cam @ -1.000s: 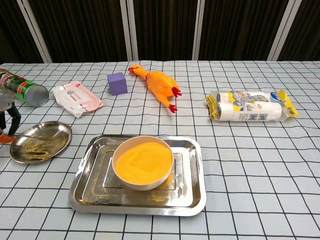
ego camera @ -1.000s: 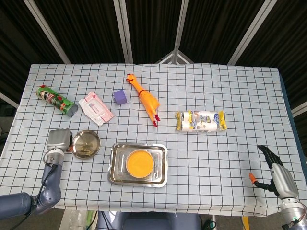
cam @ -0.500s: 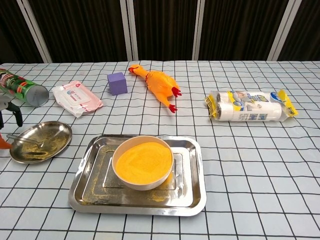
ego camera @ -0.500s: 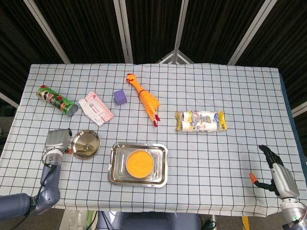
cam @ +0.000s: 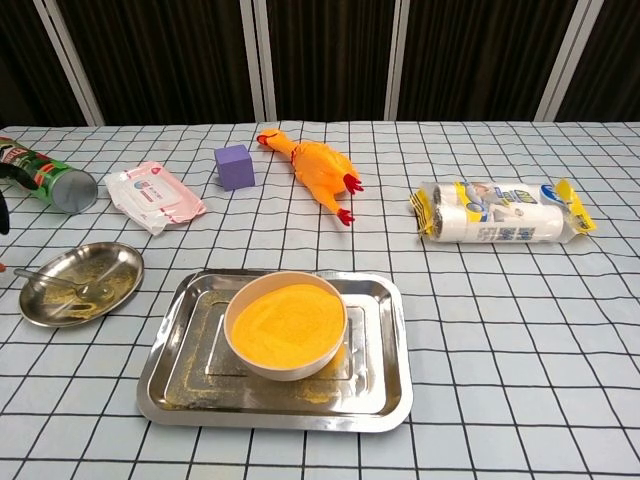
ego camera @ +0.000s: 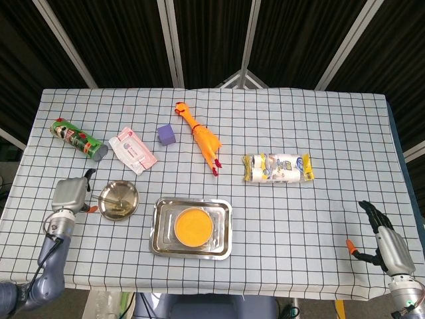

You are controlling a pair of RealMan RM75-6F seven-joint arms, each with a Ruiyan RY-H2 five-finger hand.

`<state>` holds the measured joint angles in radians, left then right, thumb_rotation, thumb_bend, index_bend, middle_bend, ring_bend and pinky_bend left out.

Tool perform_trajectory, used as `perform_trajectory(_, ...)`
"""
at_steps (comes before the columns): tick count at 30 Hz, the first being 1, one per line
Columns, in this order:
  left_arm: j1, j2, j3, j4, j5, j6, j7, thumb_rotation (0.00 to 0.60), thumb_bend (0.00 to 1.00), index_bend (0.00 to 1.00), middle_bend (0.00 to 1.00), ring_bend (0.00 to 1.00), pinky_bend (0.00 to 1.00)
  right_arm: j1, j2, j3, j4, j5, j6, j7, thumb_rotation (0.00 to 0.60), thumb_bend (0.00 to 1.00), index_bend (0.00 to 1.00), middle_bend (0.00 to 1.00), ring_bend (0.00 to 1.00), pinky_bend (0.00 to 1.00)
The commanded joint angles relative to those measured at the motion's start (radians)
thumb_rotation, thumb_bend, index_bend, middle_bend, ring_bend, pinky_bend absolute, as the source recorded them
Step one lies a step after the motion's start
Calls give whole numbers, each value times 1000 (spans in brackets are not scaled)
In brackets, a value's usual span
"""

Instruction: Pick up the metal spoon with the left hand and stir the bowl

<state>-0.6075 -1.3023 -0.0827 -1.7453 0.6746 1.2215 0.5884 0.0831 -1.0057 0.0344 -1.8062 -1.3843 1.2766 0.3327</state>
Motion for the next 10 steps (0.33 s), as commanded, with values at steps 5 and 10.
perform_trajectory(5,217,144,152,-101,445,195,-304,600,183,15,10,32,52,-3,-9,4,13,-8,20,-22,600,404,0,0,0,0)
perform_trajectory(10,319,163,225,-11,665,345,-385,600,32,0,0,0,0,-6,-18,-1,16,-14,28,-44,600,405,0,0,0,0)
